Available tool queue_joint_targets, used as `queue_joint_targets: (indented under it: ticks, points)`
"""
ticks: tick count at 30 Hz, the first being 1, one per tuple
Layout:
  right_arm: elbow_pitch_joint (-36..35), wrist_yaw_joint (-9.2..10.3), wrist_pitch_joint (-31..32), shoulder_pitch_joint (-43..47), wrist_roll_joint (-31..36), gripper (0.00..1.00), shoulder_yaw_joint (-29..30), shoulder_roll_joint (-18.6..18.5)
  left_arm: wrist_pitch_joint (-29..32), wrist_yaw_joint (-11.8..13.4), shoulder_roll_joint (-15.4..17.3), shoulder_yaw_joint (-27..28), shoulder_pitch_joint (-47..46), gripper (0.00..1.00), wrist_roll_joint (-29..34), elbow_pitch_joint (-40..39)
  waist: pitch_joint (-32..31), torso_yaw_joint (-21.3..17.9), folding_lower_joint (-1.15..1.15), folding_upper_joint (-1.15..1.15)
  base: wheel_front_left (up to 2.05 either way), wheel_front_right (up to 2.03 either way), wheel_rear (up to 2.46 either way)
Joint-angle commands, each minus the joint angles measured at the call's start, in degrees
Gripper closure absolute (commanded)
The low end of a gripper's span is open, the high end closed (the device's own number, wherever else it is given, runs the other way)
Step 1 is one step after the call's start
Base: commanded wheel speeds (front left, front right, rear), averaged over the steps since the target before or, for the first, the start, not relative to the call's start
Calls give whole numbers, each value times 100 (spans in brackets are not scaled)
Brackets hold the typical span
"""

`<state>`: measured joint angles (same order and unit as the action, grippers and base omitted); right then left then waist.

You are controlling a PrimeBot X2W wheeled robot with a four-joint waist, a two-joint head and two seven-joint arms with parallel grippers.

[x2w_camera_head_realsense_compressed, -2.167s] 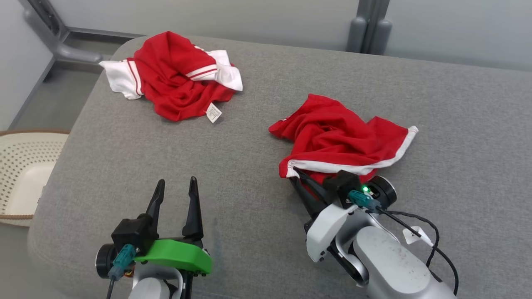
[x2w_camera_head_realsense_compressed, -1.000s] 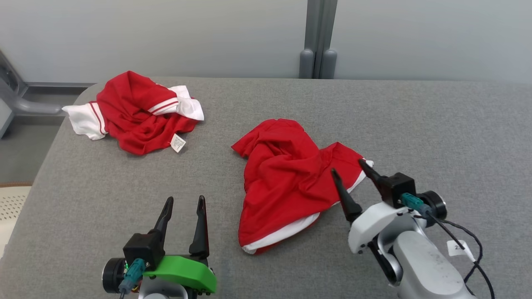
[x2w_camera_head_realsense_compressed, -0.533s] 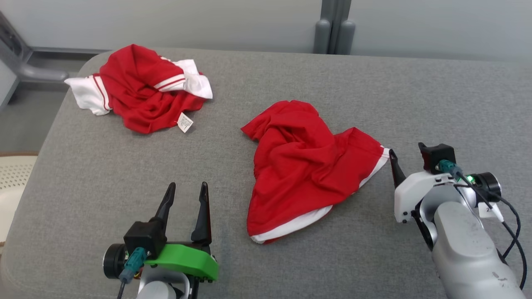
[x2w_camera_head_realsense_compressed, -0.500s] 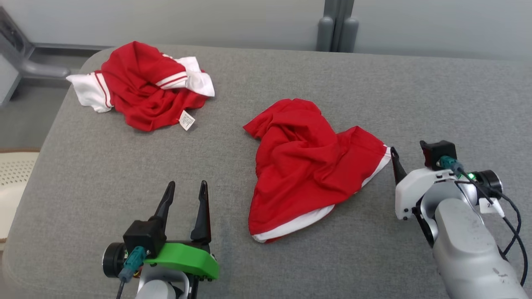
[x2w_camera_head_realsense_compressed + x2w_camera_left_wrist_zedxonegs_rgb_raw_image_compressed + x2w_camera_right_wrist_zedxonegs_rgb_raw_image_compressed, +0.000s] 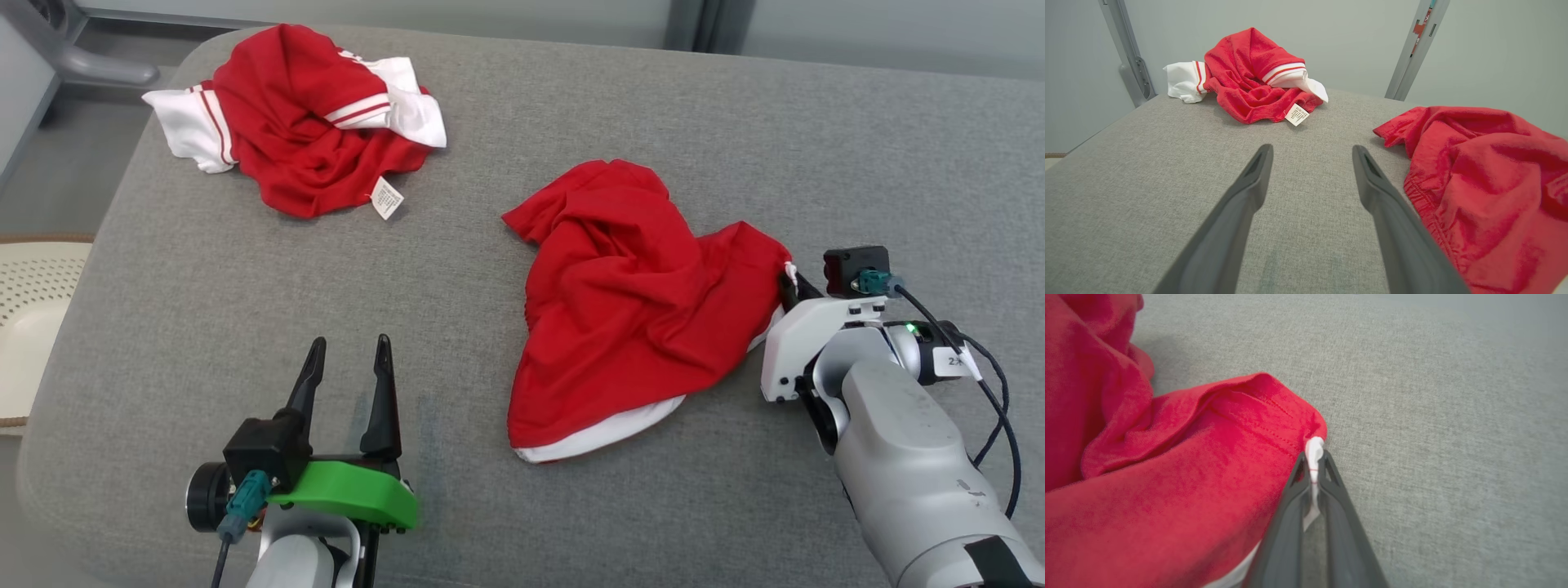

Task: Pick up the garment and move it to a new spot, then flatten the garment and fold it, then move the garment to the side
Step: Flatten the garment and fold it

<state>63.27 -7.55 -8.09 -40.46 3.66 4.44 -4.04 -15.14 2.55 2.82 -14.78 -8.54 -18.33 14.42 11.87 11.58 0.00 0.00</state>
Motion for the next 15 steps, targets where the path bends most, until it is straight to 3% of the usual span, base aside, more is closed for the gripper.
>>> queue_joint_targets:
  ticks: [1, 15]
  points:
    - [17, 12, -129, -54, -79, 100, 58, -40, -1, -19, 13, 21, -7, 0, 17, -19, -76, -174, 0, 0, 0, 0, 0]
    - [-970, 11, -714, 1035, -77, 100, 898, 70, -1, -4, 14, 78, 131, 0, -24, 42, -388, -868, 0, 0, 0, 0, 0]
